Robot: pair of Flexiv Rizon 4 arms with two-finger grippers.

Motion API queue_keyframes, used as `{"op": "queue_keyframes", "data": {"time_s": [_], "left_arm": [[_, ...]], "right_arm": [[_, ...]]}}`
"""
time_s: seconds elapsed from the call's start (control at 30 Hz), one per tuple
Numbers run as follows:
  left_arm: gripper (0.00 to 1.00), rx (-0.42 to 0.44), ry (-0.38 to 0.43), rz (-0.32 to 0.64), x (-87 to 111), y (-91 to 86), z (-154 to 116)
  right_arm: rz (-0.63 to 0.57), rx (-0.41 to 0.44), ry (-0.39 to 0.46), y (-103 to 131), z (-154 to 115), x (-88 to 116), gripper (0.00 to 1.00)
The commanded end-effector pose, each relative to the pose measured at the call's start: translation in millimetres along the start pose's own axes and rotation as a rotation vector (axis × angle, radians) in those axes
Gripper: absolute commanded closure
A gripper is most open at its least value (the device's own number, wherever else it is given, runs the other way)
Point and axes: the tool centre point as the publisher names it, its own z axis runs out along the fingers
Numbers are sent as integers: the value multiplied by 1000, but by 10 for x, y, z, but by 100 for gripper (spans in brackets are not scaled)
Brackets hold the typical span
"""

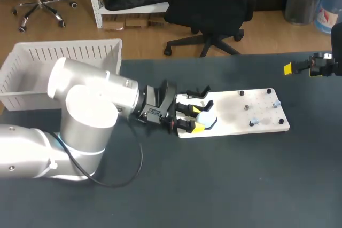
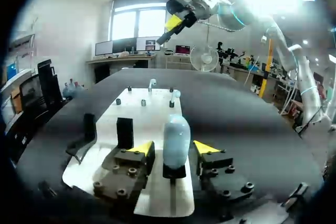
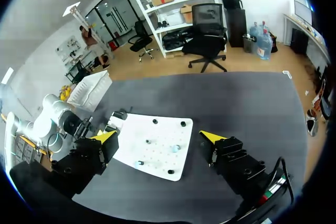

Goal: Pick up each earbud case from the left stands, insert the matching earbuds, close the lid, and place the case in the box.

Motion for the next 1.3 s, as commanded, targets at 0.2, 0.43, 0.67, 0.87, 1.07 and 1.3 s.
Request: {"op": "queue_keyframes", "data": {"time_s": [0.2,0.43,0.67,0.87,1.07,1.3], "left_arm": [[56,-17,-17,6,5,-7,24],[64,-25,-18,11,30,17,39],[64,-20,-24,21,26,-14,36],[62,-24,-32,24,-8,-7,51],[65,-25,-38,25,-21,-5,49],[100,-27,-37,27,3,-8,46]], "right_arm": [[-1,-2,1,-8,-3,-3,0],[-1,-2,1,-8,-3,-3,0],[-1,-2,1,-8,-3,-3,0],[-1,-2,1,-8,-3,-3,0],[-1,-2,1,-8,-3,-3,0],[-1,-2,1,-8,-3,-3,0]]}}
